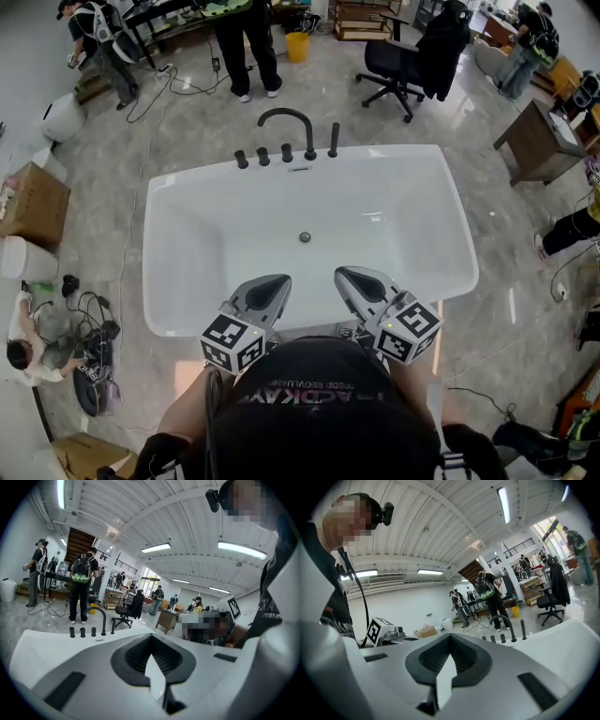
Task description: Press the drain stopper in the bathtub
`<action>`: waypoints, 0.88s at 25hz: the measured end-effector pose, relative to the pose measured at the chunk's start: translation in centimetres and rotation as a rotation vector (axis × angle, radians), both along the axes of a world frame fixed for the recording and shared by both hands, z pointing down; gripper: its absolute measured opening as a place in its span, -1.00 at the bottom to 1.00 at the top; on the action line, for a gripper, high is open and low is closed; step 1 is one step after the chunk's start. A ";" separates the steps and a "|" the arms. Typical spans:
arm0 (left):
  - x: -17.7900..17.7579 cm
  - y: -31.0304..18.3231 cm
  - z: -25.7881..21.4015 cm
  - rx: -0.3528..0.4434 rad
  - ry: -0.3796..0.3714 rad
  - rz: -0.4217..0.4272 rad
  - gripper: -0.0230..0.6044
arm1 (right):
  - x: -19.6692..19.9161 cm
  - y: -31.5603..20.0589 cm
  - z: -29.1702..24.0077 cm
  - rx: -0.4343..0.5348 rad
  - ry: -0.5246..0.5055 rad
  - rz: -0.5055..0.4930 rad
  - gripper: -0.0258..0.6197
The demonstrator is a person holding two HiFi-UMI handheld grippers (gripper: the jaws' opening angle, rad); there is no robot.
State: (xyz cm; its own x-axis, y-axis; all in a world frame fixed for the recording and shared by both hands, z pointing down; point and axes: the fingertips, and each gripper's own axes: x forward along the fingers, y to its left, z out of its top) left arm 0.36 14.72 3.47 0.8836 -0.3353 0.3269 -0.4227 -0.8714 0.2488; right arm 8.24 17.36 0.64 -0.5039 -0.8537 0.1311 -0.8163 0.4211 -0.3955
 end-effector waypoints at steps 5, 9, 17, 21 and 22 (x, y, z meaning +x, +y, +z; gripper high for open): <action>0.5 0.6 -0.2 -0.002 0.000 0.006 -0.91 | -0.5 0.9 0.0 -0.010 -0.012 -0.010 -0.89; 0.4 0.5 -0.3 0.001 -0.003 0.006 -0.91 | -1.0 1.2 0.2 -0.013 -0.022 -0.016 -0.89; 0.8 0.3 -1.0 -0.012 0.019 0.005 -0.91 | -1.2 1.4 0.3 -0.025 -0.031 -0.017 -0.89; 0.7 0.5 -0.8 -0.015 0.021 0.008 -0.91 | -1.5 1.5 0.6 -0.029 -0.034 -0.024 -0.89; 0.6 0.6 -0.7 -0.016 0.022 0.007 -0.91 | -1.6 1.6 0.6 -0.029 -0.033 -0.026 -0.89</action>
State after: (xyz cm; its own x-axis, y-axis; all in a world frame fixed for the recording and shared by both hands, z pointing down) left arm 0.93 15.28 2.75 0.8929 -0.3243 0.3124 -0.4112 -0.8700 0.2721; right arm 6.62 18.98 1.28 -0.5300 -0.8366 0.1384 -0.7916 0.4296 -0.4344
